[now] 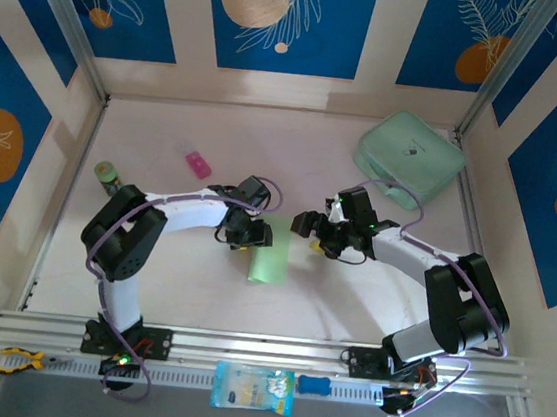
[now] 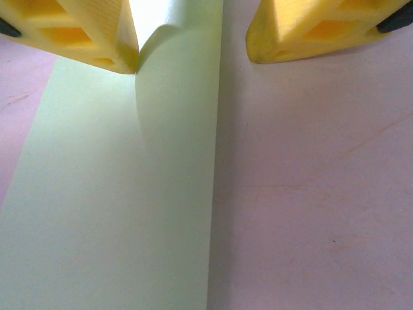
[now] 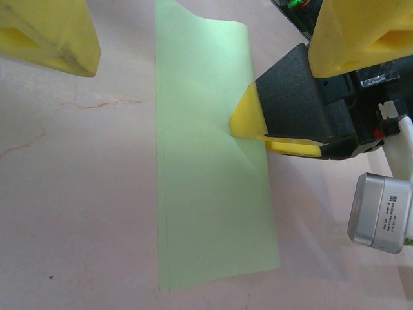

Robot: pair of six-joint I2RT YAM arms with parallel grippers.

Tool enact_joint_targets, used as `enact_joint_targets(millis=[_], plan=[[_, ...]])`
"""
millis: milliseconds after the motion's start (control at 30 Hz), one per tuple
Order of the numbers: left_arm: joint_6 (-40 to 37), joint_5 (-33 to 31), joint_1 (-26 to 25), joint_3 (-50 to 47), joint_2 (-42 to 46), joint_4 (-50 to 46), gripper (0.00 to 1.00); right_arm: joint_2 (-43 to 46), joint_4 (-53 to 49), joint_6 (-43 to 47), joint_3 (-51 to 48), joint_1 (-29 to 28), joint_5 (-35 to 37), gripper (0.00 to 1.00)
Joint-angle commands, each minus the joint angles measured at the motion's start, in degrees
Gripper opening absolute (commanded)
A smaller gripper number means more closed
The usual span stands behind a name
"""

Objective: Fold a paper plane with a square sheet of paper (pick it up from the middle)
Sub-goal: Hold the square sheet of paper at the center of the table.

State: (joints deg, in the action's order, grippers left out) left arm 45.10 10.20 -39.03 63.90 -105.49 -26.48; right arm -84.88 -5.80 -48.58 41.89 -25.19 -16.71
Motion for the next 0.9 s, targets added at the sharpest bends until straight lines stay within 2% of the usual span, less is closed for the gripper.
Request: enact_joint_targets(millis=[0, 267, 867], plan=[[-0.4, -4.1, 0.0, -1.5, -4.8, -0.8, 0.55, 0.2, -1.4, -0.6, 0.0, -0.4, -0.1, 0.85], [-2.0, -5.9, -0.3, -0.1, -5.5, -3.0, 0.56, 0.2, -2.0, -0.3, 0.1, -0.2, 0.3, 0.85], [-2.5, -5.8, -0.6, 0.6, -7.2, -2.9, 0.57, 0.3, -1.8, 0.1, -0.2, 0.0, 0.0, 0.85]])
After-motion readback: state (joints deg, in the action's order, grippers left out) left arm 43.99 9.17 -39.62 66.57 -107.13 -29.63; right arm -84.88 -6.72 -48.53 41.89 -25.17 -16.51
